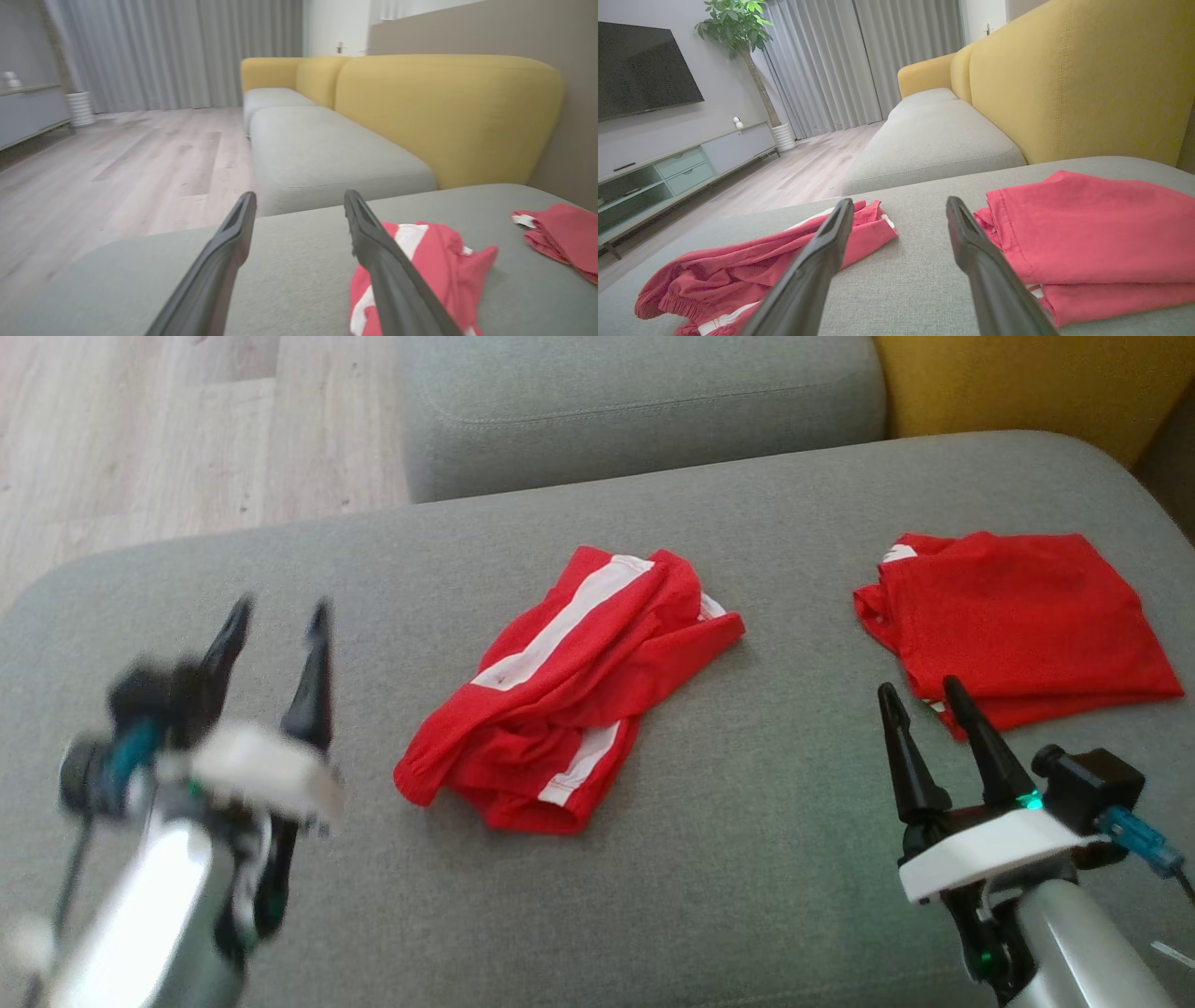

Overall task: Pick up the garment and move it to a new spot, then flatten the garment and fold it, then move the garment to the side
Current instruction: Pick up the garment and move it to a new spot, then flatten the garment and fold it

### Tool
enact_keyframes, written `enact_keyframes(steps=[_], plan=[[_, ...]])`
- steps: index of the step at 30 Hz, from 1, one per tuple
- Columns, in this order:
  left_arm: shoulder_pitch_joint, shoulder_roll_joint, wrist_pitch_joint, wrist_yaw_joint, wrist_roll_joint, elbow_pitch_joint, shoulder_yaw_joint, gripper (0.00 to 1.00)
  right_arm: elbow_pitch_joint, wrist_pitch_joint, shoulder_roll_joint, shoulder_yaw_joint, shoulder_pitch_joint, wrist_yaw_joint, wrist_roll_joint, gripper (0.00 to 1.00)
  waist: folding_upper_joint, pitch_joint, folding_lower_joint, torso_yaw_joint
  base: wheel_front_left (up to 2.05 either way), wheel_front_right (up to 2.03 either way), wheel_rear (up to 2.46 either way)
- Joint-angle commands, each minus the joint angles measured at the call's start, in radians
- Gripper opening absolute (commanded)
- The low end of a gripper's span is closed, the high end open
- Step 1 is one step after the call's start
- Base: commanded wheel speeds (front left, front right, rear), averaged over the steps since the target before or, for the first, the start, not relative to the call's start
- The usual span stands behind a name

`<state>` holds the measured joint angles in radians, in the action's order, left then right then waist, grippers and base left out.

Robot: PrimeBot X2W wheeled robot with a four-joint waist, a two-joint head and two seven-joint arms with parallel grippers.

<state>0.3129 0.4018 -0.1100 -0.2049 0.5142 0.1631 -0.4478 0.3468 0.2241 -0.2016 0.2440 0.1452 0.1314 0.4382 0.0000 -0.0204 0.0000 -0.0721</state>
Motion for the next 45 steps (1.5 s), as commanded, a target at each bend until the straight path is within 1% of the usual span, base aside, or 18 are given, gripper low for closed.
enact_keyframes(steps=[1, 3, 5, 7, 11, 16, 19, 24, 30, 32, 34, 36, 38, 40, 45], plan=[[-0.008, 0.024, -0.072, -0.044, -0.027, -0.047, 0.065, 1.0, -0.042, 0.0, -0.009, 0.009, 0.008, -0.001, -0.012, 1.0, 0.0, 0.002, 0.0, 0.004, 0.0, 0.0, 0.0], [-0.072, 0.012, -0.113, -0.081, -0.045, -0.055, 0.072, 1.0, -0.047, -0.004, -0.009, 0.008, 0.005, -0.001, -0.014, 1.0, 0.0, 0.004, 0.0, 0.006, 0.0, 0.0, 0.0], [-0.127, -0.009, -0.136, -0.1, -0.042, -0.051, 0.091, 1.0, -0.052, -0.006, -0.007, 0.006, 0.004, -0.001, -0.017, 1.0, 0.0, 0.005, 0.0, 0.009, 0.0, 0.0, 0.0], [-0.171, -0.029, -0.146, -0.107, -0.042, -0.032, 0.105, 1.0, -0.063, -0.003, -0.008, 0.001, 0.004, -0.001, -0.026, 1.0, 0.0, 0.007, 0.0, 0.011, 0.0, 0.0, 0.0], [-0.214, -0.061, -0.151, -0.1, -0.045, -0.011, 0.132, 1.0, -0.079, -0.002, -0.012, -0.01, 0.001, -0.001, -0.053, 1.0, 0.0, 0.009, 0.0, 0.013, 0.0, 0.0, 0.0], [-0.251, -0.113, -0.151, -0.069, -0.093, -0.013, 0.18, 1.0, -0.104, 0.002, -0.008, -0.038, -0.014, -0.001, -0.079, 1.0, 0.0, 0.01, 0.0, 0.019, 0.0, 0.0, 0.0], [-0.257, -0.142, -0.152, -0.031, -0.109, -0.007, 0.195, 1.0, -0.109, 0.004, -0.004, -0.05, -0.026, -0.001, -0.083, 1.0, 0.0, 0.01, 0.0, 0.023, 0.0, 0.0, 0.0], [-0.254, -0.174, -0.152, 0.01, -0.14, 0.017, 0.225, 1.0, -0.114, -0.002, 0.005, -0.058, -0.036, -0.001, -0.087, 1.0, 0.0, 0.012, 0.0, 0.029, 0.0, 0.0, 0.0], [-0.244, -0.202, -0.152, 0.041, -0.172, 0.04, 0.252, 1.0, -0.113, -0.012, 0.009, -0.053, -0.031, -0.001, -0.083, 1.0, 0.0, 0.016, 0.0, 0.041, 0.0, 0.0, 0.0], [-0.241, -0.215, -0.152, 0.056, -0.187, 0.046, 0.26, 1.0, -0.107, -0.024, 0.012, -0.036, -0.006, -0.001, -0.068, 1.0, 0.0, 0.019, 0.0, 0.058, 0.0, 0.0, 0.0], [-0.237, -0.224, -0.152, 0.066, -0.197, 0.05, 0.258, 1.0, -0.102, -0.038, 0.001, -0.018, 0.034, -0.001, -0.052, 1.0, 0.0, 0.022, 0.0, 0.078, 0.0, 0.0, 0.0], [-0.228, -0.233, -0.152, 0.077, -0.204, 0.055, 0.254, 1.0, -0.088, -0.062, -0.021, 0.0, 0.09, -0.001, -0.035, 1.0, 0.0, 0.03, 0.0, 0.107, 0.0, 0.0, 0.0], [-0.215, -0.241, -0.152, 0.087, -0.21, 0.059, 0.252, 1.0, -0.056, -0.108, -0.046, 0.015, 0.159, -0.001, -0.012, 1.0, 0.0, 0.047, 0.0, 0.143, 0.0, 0.0, 0.0], [-0.199, -0.253, -0.152, 0.096, -0.217, 0.062, 0.245, 1.0, -0.007, -0.158, -0.082, 0.036, 0.24, -0.001, -0.007, 1.0, 0.0, 0.07, 0.0, 0.184, 0.0, 0.0, 0.0], [-0.154, -0.284, -0.152, 0.122, -0.227, 0.076, 0.22, 1.0, 0.164, -0.281, -0.151, 0.111, 0.444, -0.001, 0.068, 1.0, 0.0, 0.148, 0.0, 0.297, 0.0, 0.0, 0.0]])
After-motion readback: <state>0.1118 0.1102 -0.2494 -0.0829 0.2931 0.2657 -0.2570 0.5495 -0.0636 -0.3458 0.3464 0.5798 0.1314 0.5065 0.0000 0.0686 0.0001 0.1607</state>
